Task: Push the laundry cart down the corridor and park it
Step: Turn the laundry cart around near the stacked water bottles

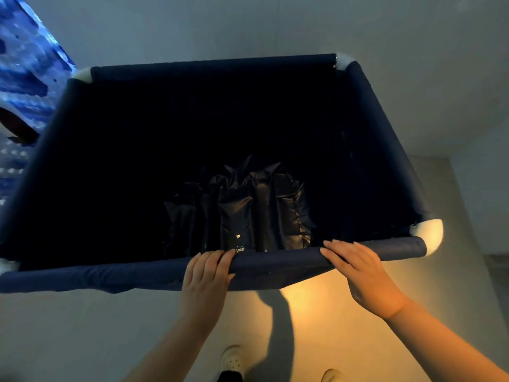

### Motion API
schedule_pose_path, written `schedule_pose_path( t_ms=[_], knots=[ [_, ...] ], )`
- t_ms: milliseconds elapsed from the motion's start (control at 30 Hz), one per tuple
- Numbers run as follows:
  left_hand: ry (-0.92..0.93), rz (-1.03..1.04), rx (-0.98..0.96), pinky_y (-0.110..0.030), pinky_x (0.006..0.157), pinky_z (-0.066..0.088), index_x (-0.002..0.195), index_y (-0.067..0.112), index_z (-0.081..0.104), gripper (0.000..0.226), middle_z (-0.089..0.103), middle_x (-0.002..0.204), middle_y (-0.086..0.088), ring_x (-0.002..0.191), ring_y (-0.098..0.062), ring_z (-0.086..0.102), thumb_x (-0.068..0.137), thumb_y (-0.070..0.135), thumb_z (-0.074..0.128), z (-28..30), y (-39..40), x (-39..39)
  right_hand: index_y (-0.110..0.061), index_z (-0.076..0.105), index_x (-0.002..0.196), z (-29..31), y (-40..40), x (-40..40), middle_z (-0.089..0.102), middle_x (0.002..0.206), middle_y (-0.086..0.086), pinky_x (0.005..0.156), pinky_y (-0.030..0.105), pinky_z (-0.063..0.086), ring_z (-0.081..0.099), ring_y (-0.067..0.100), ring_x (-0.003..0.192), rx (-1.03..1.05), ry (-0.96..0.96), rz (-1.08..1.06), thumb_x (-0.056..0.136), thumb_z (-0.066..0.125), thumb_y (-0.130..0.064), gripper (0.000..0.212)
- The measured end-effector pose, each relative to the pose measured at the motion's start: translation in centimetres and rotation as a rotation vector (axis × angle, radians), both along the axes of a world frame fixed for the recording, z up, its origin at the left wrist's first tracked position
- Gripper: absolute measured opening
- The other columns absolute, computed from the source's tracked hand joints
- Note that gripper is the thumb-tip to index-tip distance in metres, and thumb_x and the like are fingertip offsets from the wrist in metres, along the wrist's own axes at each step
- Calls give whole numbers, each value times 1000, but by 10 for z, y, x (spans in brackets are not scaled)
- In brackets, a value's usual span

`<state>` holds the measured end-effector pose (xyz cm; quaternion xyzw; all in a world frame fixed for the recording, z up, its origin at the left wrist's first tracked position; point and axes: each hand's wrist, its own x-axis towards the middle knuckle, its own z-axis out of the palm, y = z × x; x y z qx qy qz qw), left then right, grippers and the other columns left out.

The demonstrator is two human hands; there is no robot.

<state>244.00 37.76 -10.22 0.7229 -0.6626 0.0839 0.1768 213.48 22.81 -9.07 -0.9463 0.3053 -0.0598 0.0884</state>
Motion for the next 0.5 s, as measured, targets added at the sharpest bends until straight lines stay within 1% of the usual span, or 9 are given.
schedule_pose_path(
  t_ms=[67,167,267,333,433,467,500],
  knots=[
    [4,-5,-6,-43,104,29,127,10,44,42,45,116,-7,107,-27,45,90,29,42,0,-6,-21,-18,34,141,1,-9,-20,35,143,1,109,32,15,36,23,129,7,-17,16,52,62,21,101],
    [-2,9,12,-43,106,28,129,10,43,41,44,117,-8,108,-28,44,93,30,39,0,-18,-56,-18,35,141,2,-25,-54,35,144,0,111,31,11,34,22,131,8,-48,35,54,59,21,98],
    [-19,33,40,-44,107,26,128,10,45,43,51,114,-10,106,-29,47,89,27,45,0,-35,-95,-18,36,140,4,-45,-90,44,142,4,109,37,21,35,22,131,7,-62,37,55,57,22,96],
    [-22,47,53,-43,105,27,127,11,47,44,58,109,-11,101,-29,51,86,25,54,2,-49,-122,-18,36,140,6,-58,-115,45,141,5,107,41,25,36,22,130,5,-60,41,55,56,22,96],
    [-3,57,63,-43,103,28,125,10,51,54,61,105,-10,96,-29,54,76,18,70,6,-70,-162,-18,36,141,6,-80,-155,44,142,5,107,43,24,36,23,131,-9,-41,49,54,54,22,97],
    [0,48,49,-43,103,29,125,9,51,54,59,107,-10,97,-29,54,75,16,72,6,-77,-176,-18,36,140,6,-87,-168,44,143,6,107,44,24,35,23,131,-12,-33,46,54,54,23,97],
    [-3,31,22,-44,105,28,127,8,50,52,55,111,-10,100,-29,52,79,16,69,6,-83,-190,-18,36,140,6,-95,-182,44,143,6,107,44,24,35,23,131,-16,-27,38,54,54,23,97]
  ],
)
